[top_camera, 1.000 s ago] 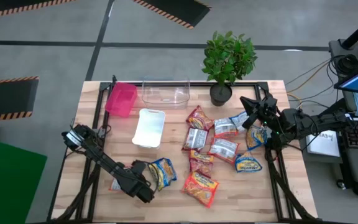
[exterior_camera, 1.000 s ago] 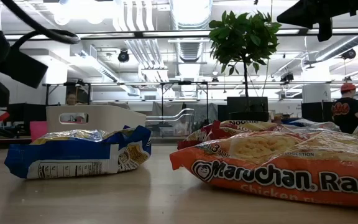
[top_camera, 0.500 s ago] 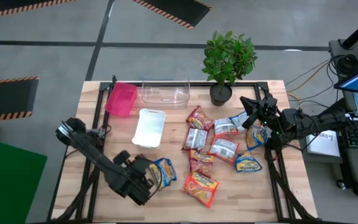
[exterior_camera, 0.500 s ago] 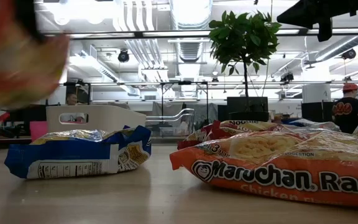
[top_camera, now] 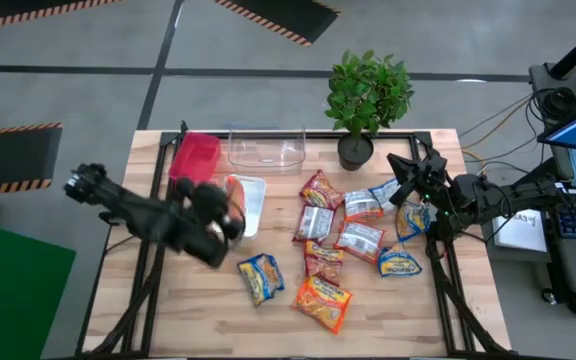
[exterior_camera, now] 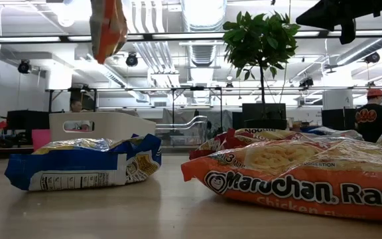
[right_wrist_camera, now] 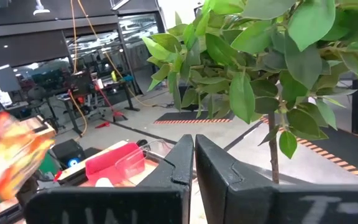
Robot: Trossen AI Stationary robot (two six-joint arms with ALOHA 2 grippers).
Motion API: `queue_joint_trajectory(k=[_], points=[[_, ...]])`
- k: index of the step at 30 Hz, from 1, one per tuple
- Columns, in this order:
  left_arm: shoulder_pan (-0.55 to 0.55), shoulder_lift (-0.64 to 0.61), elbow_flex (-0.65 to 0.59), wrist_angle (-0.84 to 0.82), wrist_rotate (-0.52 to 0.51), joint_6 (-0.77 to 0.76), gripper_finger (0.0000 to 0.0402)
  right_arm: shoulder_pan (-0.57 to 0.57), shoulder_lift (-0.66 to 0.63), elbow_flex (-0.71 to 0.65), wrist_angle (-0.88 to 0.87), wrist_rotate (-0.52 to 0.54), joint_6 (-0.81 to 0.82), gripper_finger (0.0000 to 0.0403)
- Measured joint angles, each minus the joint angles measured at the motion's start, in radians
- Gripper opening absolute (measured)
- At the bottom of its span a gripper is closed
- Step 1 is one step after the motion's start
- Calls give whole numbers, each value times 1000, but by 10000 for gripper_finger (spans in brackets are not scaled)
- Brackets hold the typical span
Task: Sort Maruchan noodles
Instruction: Put the orange noodle pack into the red bin
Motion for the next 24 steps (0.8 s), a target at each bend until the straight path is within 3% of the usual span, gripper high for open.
queue_joint_trajectory(k=[8, 24], points=[[276, -71, -11, -1, -15, 226, 2, 0, 16, -2, -15, 0, -6, 9], [710, -49, -86, 2, -30, 612, 9, 0, 23, -15, -38, 0, -7, 9]])
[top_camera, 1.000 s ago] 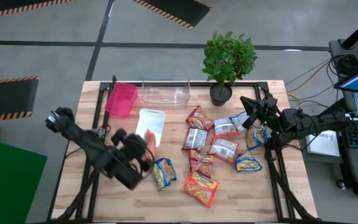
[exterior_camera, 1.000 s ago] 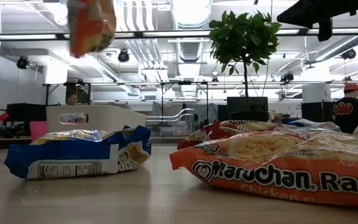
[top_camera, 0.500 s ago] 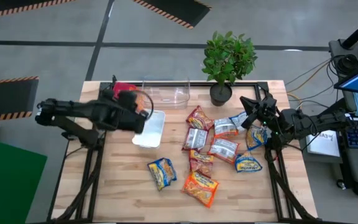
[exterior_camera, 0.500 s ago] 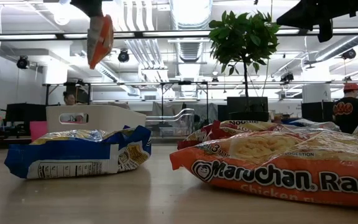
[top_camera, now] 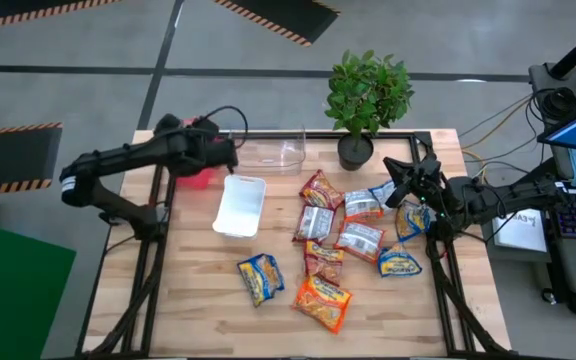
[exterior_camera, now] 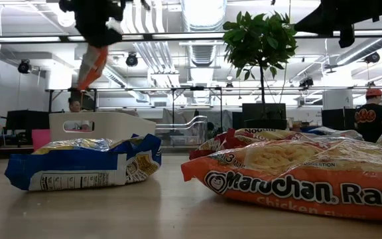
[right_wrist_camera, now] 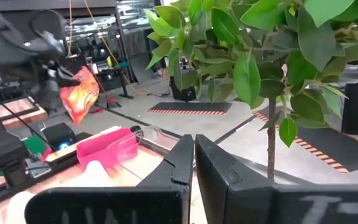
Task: Sort Maruchan noodles
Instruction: Put the orange noodle pack into the red bin
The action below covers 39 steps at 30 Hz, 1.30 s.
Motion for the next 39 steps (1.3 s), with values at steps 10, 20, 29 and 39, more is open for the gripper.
queue_joint_trajectory(k=[10, 20, 29, 39], points=[[248, -1, -155, 244, 45, 324, 7, 0, 0, -2, 11, 79, -19, 9], [424, 3, -271, 510, 447, 538, 7, 0, 0, -2, -2, 78, 9, 9], [492, 3, -302, 538, 498, 642, 10, 0, 0, -2, -1, 78, 9, 9], [493, 3, -214, 479, 504, 911, 11, 0, 0, -2, 0, 78, 10, 9]])
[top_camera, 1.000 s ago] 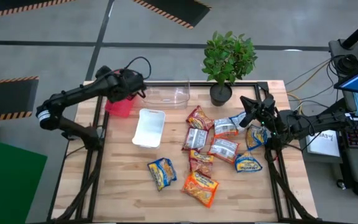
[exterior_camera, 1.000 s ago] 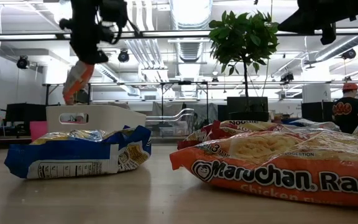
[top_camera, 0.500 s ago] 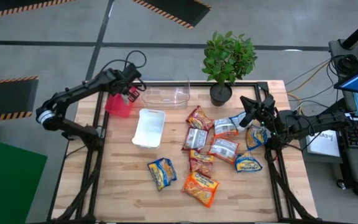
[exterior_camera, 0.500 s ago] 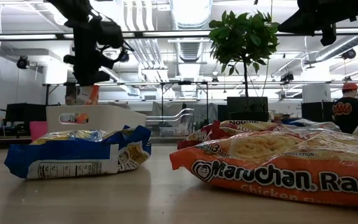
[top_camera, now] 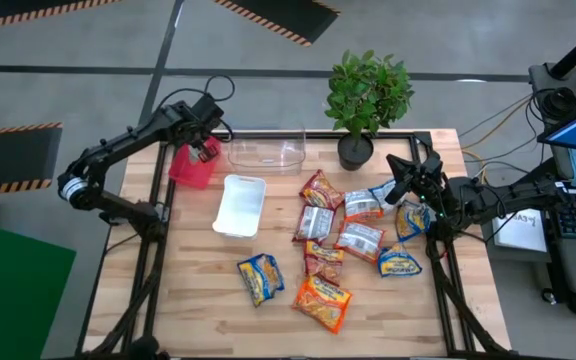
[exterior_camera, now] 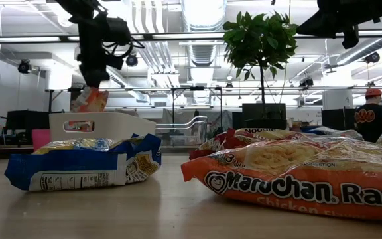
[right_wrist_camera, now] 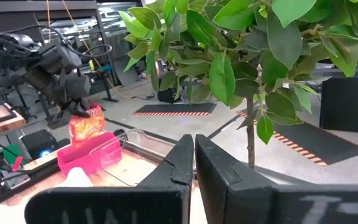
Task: Sort Maruchan noodles
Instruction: Put the orange noodle pack into the red bin
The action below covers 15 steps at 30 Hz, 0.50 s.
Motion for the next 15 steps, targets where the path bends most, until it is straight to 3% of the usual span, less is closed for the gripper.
queue_joint_trajectory(k=[7, 15], points=[[12, 25, -16, 14, 176, 69, 11, 0, 0, 0, 0, 0, -1, 9], [16, 121, -35, 6, 133, 16, 11, 0, 0, 0, -1, 0, -1, 9]])
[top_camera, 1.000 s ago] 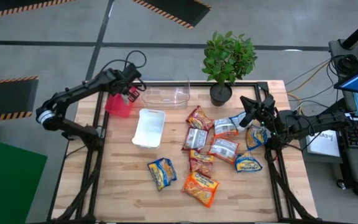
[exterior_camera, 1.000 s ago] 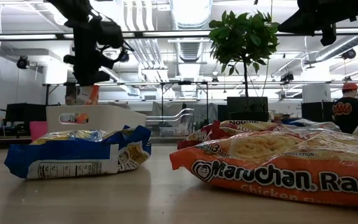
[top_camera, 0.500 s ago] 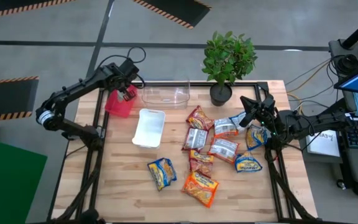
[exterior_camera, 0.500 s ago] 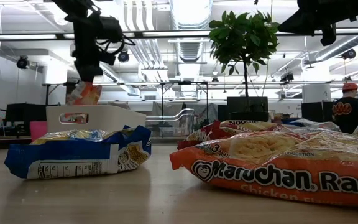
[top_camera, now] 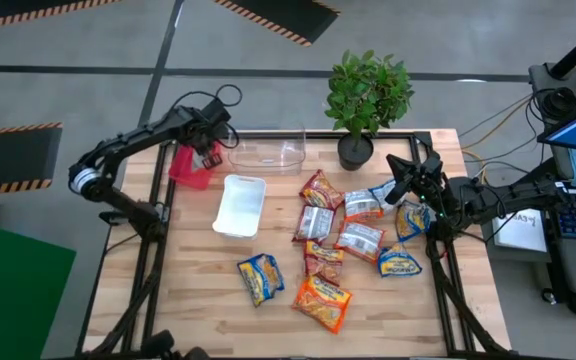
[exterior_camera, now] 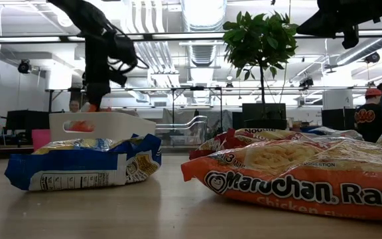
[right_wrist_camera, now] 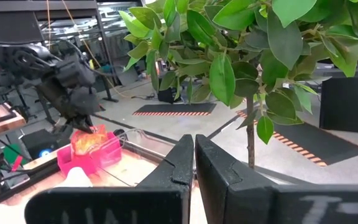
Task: Sort Maruchan noodles
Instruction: Put the orange noodle pack into the red bin
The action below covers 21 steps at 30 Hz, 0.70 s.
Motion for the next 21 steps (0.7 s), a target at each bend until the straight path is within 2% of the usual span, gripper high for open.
queue_joint_trajectory(k=[5, 11, 16, 21], points=[[0, 57, 0, 10, 1, -15, 20, 0, 0, 0, 0, 0, 0, 9], [1, 90, 0, 8, 0, -38, 54, 0, 0, 0, 0, 0, -13, 9], [0, 79, 8, -11, 1, -55, 90, 0, 0, 6, 1, 0, -27, 9], [-32, 9, 33, -45, 9, -119, 113, 0, 0, 23, 5, 0, -23, 9]])
